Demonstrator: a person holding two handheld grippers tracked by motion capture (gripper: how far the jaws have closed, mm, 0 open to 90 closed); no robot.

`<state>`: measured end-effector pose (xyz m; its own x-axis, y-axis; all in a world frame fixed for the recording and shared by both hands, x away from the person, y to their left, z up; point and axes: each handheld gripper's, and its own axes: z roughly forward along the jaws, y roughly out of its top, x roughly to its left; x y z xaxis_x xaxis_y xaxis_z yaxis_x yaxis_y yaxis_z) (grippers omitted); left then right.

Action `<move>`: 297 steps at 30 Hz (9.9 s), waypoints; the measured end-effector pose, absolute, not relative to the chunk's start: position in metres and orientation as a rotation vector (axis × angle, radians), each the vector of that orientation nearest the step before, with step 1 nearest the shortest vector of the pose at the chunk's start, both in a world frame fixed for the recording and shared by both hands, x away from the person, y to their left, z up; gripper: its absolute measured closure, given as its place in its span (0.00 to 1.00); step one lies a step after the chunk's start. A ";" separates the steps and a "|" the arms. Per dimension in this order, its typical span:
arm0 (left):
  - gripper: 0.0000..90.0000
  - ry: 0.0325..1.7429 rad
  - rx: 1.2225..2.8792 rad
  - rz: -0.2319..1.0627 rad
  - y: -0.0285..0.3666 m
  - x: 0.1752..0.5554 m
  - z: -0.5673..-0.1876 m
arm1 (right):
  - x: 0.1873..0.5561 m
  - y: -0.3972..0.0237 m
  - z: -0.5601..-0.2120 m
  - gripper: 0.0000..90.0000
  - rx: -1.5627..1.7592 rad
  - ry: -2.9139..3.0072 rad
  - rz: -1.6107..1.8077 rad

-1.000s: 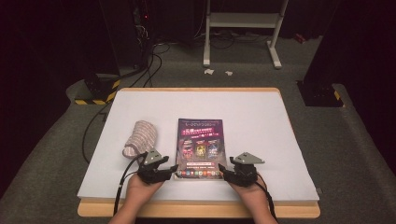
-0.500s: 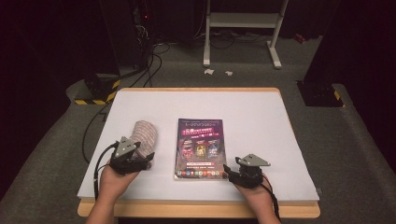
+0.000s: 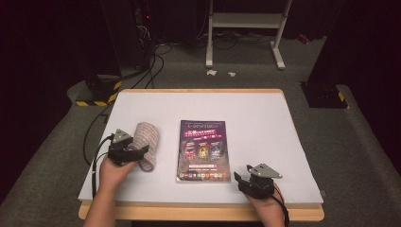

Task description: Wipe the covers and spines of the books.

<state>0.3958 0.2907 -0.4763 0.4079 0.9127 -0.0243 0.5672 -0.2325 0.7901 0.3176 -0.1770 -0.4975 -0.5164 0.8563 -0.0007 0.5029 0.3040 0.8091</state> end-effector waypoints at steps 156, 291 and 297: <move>0.70 0.834 2.162 0.405 0.111 0.349 -0.490 | 0.339 -0.239 -0.494 0.53 1.269 1.934 1.170; 0.71 1.171 2.261 0.700 0.129 0.482 -0.470 | 0.341 -0.247 -0.495 0.54 1.311 1.914 1.238; 0.70 1.212 2.254 0.648 0.125 0.498 -0.472 | 0.341 -0.248 -0.497 0.54 1.319 1.917 1.257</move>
